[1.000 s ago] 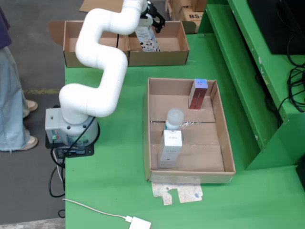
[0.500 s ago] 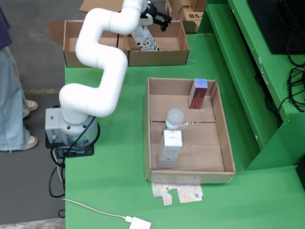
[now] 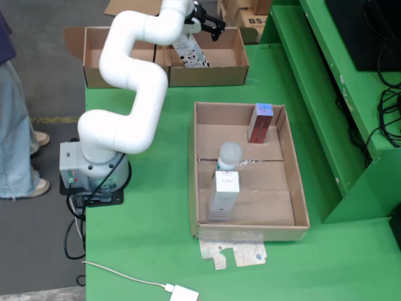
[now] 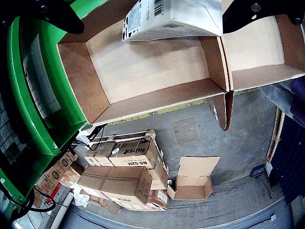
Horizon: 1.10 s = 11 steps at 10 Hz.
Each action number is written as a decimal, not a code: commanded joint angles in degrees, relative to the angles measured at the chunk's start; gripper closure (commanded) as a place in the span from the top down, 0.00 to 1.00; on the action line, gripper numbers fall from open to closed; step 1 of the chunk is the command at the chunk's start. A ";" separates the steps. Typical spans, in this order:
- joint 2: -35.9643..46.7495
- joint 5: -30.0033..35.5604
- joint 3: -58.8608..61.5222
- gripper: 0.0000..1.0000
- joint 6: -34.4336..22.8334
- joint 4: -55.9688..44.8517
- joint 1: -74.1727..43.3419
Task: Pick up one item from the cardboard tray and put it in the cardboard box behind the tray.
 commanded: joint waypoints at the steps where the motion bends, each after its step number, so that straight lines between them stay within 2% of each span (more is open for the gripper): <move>1: 2.38 -0.35 1.23 1.00 -0.03 0.54 0.11; 10: 2.45 0.17 1.23 1.00 -0.49 0.68 -0.25; 11: 5.49 -4.09 1.23 1.00 -2.29 3.22 -0.08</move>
